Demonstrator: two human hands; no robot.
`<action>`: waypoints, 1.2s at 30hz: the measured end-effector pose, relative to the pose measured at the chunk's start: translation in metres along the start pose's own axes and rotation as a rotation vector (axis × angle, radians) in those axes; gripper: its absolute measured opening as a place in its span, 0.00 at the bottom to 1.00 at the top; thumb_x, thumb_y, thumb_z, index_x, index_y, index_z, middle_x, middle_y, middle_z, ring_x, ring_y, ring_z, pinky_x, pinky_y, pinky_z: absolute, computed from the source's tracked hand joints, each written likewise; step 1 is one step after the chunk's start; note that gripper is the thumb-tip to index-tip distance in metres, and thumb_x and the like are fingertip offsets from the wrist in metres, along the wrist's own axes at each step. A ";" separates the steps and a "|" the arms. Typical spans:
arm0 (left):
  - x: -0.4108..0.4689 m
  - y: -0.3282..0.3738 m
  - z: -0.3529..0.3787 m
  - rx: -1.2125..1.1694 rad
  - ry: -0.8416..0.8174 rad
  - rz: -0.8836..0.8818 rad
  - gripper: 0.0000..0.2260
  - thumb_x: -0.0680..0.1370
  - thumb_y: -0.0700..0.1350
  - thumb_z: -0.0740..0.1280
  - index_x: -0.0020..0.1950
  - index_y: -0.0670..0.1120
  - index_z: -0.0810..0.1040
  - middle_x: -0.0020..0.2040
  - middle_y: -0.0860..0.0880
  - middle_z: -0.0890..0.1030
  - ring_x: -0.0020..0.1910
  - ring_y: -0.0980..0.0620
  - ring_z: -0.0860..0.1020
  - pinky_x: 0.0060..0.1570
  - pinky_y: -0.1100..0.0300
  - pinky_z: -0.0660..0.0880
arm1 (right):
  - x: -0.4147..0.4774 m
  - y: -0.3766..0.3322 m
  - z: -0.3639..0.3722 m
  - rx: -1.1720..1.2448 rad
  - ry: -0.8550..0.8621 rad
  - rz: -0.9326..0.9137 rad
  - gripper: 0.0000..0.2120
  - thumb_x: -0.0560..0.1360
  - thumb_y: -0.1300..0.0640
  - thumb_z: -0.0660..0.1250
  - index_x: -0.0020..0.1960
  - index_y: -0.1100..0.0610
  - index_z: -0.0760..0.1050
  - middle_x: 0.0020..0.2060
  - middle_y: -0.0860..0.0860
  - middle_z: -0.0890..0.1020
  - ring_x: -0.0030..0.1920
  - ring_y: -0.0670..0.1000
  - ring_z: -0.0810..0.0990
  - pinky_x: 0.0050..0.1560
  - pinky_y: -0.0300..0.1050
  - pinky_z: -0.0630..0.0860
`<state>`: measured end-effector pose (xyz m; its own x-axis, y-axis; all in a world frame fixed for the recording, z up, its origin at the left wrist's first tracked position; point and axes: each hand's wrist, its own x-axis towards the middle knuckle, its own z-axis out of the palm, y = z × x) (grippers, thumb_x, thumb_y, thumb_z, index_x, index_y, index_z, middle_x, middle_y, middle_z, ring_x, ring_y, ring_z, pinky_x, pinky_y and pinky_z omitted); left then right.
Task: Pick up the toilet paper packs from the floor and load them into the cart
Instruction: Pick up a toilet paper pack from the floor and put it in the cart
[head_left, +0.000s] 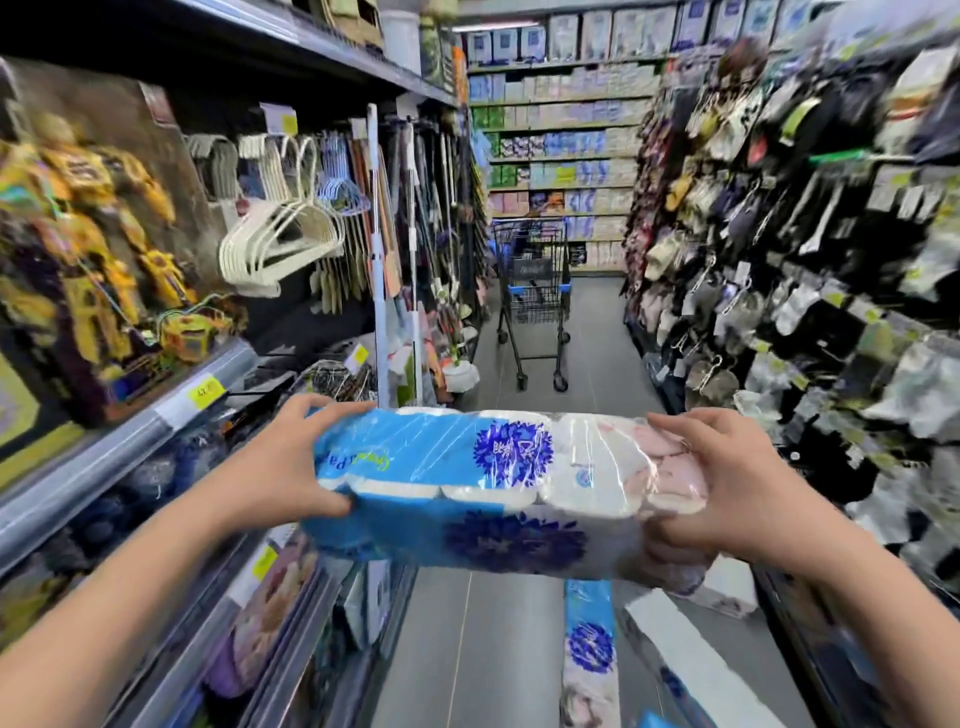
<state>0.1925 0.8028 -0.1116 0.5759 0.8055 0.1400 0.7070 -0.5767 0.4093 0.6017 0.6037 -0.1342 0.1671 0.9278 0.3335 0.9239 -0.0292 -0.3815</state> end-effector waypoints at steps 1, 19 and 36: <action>0.003 0.002 0.000 0.000 0.007 0.000 0.47 0.55 0.56 0.72 0.75 0.66 0.66 0.66 0.55 0.65 0.65 0.56 0.72 0.62 0.70 0.64 | 0.002 0.003 -0.001 0.003 0.000 -0.002 0.51 0.52 0.37 0.74 0.75 0.45 0.70 0.62 0.46 0.69 0.67 0.51 0.67 0.68 0.40 0.62; 0.183 -0.044 0.040 -0.053 -0.017 -0.009 0.46 0.59 0.51 0.78 0.75 0.67 0.66 0.65 0.59 0.63 0.63 0.55 0.73 0.60 0.63 0.71 | 0.148 0.071 0.048 -0.012 -0.069 0.084 0.51 0.54 0.38 0.76 0.76 0.43 0.67 0.64 0.44 0.67 0.69 0.47 0.63 0.69 0.40 0.60; 0.517 -0.129 0.044 -0.046 -0.066 0.100 0.46 0.61 0.47 0.78 0.76 0.66 0.65 0.69 0.53 0.64 0.64 0.50 0.72 0.60 0.61 0.71 | 0.423 0.149 0.108 -0.040 0.019 0.221 0.51 0.50 0.34 0.72 0.74 0.41 0.69 0.62 0.44 0.67 0.67 0.48 0.65 0.67 0.39 0.58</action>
<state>0.4174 1.2878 -0.1317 0.6693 0.7327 0.1231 0.6262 -0.6455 0.4372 0.7728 1.0323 -0.1433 0.3734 0.8900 0.2616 0.8768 -0.2465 -0.4128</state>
